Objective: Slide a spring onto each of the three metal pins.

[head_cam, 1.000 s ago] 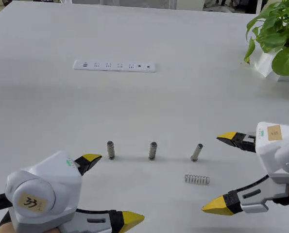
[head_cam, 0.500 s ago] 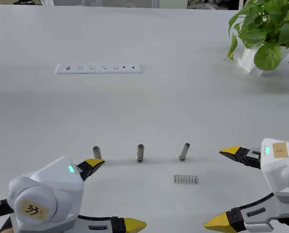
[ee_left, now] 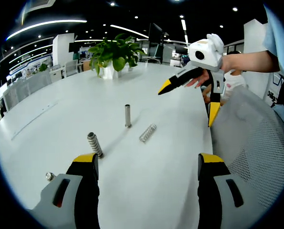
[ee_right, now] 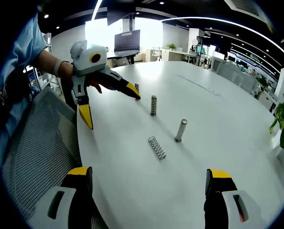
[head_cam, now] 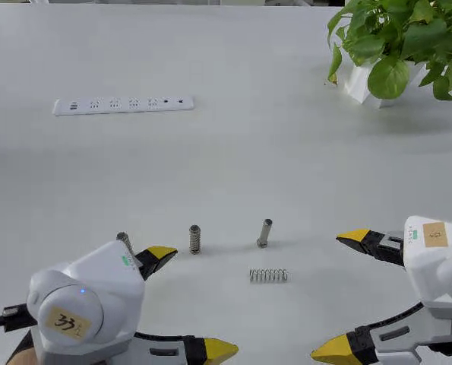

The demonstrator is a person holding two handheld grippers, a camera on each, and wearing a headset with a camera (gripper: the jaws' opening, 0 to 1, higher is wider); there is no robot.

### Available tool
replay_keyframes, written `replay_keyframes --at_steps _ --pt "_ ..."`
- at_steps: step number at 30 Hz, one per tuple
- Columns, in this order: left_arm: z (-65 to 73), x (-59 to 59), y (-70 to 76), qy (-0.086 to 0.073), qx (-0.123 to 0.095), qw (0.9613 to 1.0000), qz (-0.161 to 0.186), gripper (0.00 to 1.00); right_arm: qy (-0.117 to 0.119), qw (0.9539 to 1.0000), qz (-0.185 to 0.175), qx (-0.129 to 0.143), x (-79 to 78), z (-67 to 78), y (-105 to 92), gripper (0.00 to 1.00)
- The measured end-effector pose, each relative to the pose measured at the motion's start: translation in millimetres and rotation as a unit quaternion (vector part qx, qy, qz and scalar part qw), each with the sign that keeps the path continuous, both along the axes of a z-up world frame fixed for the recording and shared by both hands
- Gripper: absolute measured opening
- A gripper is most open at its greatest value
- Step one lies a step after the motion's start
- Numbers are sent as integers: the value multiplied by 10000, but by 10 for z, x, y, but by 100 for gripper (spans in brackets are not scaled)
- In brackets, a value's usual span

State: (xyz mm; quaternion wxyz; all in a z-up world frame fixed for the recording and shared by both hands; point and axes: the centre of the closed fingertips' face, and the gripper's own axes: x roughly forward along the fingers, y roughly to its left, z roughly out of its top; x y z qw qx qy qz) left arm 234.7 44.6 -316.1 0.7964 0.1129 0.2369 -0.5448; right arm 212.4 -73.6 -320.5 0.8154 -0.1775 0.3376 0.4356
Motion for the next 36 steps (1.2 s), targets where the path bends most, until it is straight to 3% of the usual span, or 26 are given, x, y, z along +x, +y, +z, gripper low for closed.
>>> replay_keyframes --at_steps 11,13,16,18,28,36 --pt "-128 90 -334 -73 110 9992 -387 66 58 9997 -239 41 -87 -41 -105 98" --pt "-189 140 -356 -141 301 9986 -411 60 76 9996 -281 47 -107 -53 -122 98" --pt "-215 185 -438 -62 202 9989 -418 54 95 9993 -349 69 -136 -64 -144 98" --pt "-249 219 -469 -137 278 9986 -433 50 122 9992 -379 71 -160 -74 -157 98" --pt "-345 309 -571 -154 369 9977 -545 31 186 9985 -507 120 -218 -84 -187 97" --pt "-406 333 -614 -257 519 9956 -732 19 202 9980 -578 175 -227 -83 -196 96"
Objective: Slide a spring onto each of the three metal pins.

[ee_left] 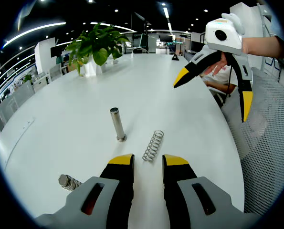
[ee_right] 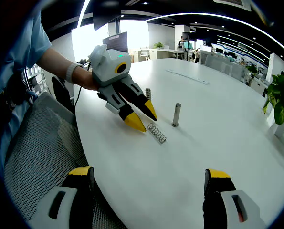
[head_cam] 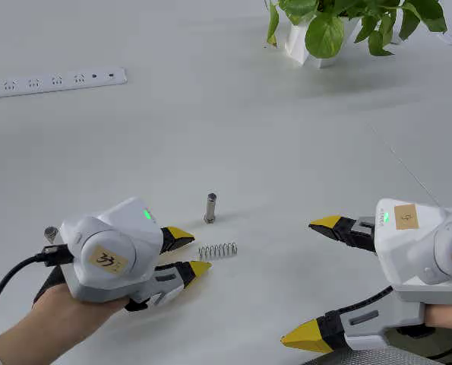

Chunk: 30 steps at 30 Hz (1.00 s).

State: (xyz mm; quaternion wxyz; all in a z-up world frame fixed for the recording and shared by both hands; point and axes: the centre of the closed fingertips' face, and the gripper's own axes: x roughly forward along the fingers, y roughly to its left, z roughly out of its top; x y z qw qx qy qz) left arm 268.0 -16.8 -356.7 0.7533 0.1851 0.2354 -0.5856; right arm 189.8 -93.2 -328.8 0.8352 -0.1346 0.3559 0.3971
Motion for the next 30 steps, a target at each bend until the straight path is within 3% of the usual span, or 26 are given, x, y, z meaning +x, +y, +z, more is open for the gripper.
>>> replay_keyframes --at_steps 13,25,30 --pt "-79 -13 -72 45 70 9998 -159 9 -4 10000 -66 48 28 9 -14 95" --pt "-88 -28 -81 -190 196 9992 -297 8 -16 10000 -69 46 53 16 2 94" --pt "-79 -44 -80 -151 177 9994 -260 8 -10 10000 -28 48 46 -1 47 93"
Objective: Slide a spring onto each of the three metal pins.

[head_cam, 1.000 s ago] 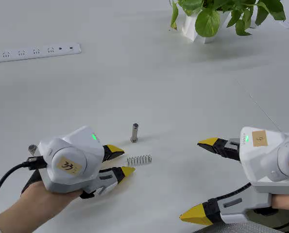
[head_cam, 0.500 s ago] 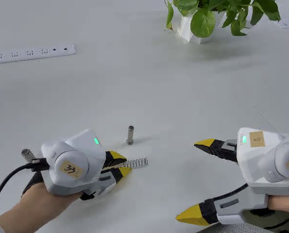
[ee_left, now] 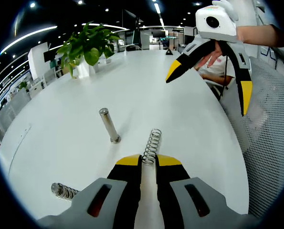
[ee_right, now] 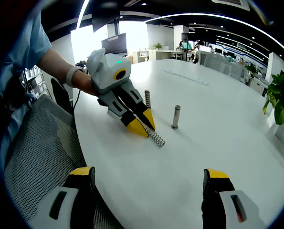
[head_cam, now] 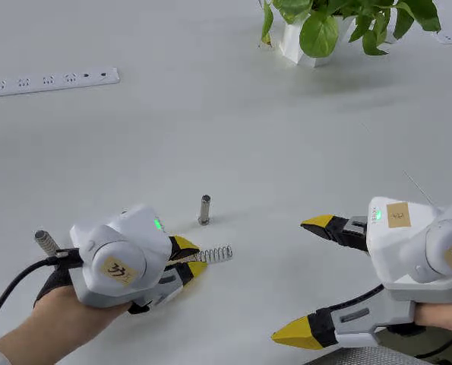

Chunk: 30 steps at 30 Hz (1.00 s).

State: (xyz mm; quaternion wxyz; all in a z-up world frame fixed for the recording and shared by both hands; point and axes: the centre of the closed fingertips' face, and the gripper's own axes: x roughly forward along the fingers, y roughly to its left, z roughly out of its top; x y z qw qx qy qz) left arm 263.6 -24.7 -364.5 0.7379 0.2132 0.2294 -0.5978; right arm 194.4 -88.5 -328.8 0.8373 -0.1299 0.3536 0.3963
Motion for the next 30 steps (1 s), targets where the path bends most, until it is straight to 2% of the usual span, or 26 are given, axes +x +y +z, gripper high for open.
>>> replay_keyframes --at_steps 13,17,20,30 --pt "131 -23 67 213 -271 9990 279 7 -5 10000 94 -7 -18 9 61 92" --pt "202 -40 136 192 -355 9984 400 7 -22 9998 174 -17 -15 26 100 92" --pt "251 -51 191 242 -466 9972 534 7 -12 9997 228 -56 -8 33 129 91" --pt "408 -101 405 213 -652 9940 849 7 -188 9987 477 -49 52 132 286 90"
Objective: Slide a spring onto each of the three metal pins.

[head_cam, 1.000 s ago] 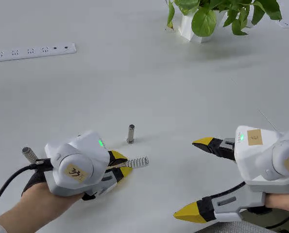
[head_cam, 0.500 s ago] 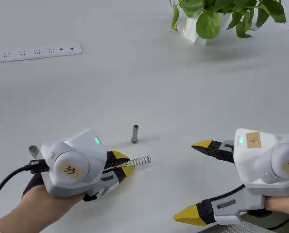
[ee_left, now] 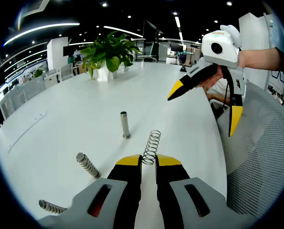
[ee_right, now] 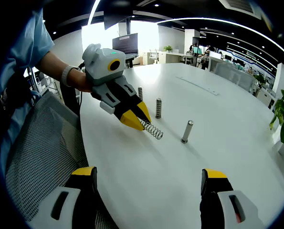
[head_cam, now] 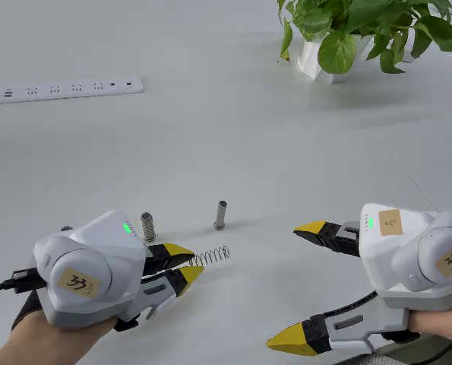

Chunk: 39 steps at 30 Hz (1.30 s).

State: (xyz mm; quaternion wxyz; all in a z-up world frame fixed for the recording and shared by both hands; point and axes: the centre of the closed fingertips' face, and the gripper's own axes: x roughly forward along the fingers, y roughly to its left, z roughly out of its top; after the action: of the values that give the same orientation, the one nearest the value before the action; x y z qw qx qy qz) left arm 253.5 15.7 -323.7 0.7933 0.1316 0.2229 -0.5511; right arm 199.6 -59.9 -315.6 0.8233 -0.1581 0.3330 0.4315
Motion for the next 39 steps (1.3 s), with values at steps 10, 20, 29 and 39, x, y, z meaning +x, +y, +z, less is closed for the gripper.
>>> replay_keyframes --at_steps 10,20,29,39 --pt "138 -23 290 -26 -79 9993 370 7 -132 9990 425 -18 70 82 247 87" --pt "215 -149 544 -26 -133 9980 620 7 -175 9958 900 43 138 144 554 81" --pt "293 -237 714 -100 -153 9970 752 7 -237 9882 1513 -43 173 208 834 76" --pt "357 -420 865 -232 -57 9979 595 7 -340 9759 2153 13 186 376 1157 62"
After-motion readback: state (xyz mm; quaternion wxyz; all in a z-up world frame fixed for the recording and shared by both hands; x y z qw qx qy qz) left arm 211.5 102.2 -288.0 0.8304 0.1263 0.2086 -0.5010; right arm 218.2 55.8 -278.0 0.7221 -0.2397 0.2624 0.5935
